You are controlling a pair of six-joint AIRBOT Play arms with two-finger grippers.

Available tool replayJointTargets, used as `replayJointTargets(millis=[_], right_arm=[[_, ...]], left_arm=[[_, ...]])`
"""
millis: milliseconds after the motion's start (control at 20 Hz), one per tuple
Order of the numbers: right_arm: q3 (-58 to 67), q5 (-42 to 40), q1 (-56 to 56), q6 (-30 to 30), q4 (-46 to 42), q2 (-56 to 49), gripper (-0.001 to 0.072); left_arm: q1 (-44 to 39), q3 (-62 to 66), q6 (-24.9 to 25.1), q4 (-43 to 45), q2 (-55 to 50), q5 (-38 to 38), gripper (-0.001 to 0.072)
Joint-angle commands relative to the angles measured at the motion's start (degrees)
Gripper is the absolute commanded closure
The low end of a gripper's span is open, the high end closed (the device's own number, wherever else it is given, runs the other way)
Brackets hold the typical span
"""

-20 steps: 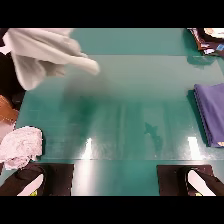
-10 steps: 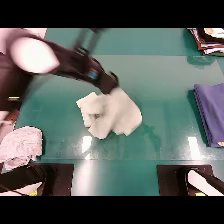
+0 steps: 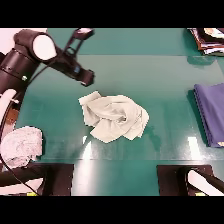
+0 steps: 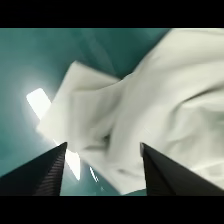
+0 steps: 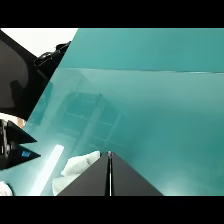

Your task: Fold the shirts.

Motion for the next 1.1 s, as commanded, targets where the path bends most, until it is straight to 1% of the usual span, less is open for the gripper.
replayJointTargets(millis=[0, 100, 200, 350, 400, 600, 750, 800, 850, 900, 950, 1050], right_arm=[[0.07, 0.22, 0.04, 0.00, -0.02, -0.04, 0.0694], [0.07, 0.22, 0.04, 0.02, -0.02, -0.04, 0.0694], [0.07, 0.22, 0.04, 0.02, -0.04, -0.04, 0.0694], [0.07, 0.24, 0.04, 0.02, -0.02, -0.04, 0.0694], [0.07, 0.24, 0.04, 0.02, -0.02, -0.04, 0.0694], [0.00, 0.26, 0.04, 0.02, -0.04, -0.04, 0.0694], [0.00, 0.28, 0.04, 0.02, -0.09, -0.04, 0.0695], [0.00, 0.33, 0.04, 0.02, -0.11, -0.04, 0.0694], [0.00, 0.46, 0.04, 0.02, -0.13, -0.02, 0.0694], [0.00, 0.83, 0.04, 0.02, -0.17, -0.02, 0.0694], [0.02, 1.53, 0.04, 0.02, -1.03, -0.02, 0.0694], [0.00, 4.04, 0.04, 0.11, -6.03, -0.02, 0.0694]], left_arm=[[11.21, -8.98, -0.44, -7.65, -0.11, 1.38, 0.0172], [14.86, -17.79, -0.44, -12.87, -0.13, 6.19, 0.0172], [16.85, -26.05, -0.42, -18.58, -0.22, 12.46, 0.0172], [17.99, -33.27, 0.02, -27.74, -1.36, 20.70, 0.0172], [17.97, -33.92, 0.02, -29.40, -2.21, 21.66, 0.0172], [17.75, -34.05, 0.04, -35.43, -6.05, 21.66, 0.0172], [17.40, -34.03, 0.02, -37.05, -6.67, 24.17, 0.0176], [17.46, -33.99, 0.04, -37.75, -6.45, 24.92, 0.0370], [17.59, -33.57, 0.11, -37.57, -6.16, 25.16, 0.0639], [17.97, -32.70, 1.01, -37.33, -5.70, 25.09, 0.0680], [18.51, -31.54, 1.64, -37.16, -4.96, 24.52, 0.0681], [19.96, -28.00, 2.54, -35.06, -1.86, 23.39, 0.0681]])
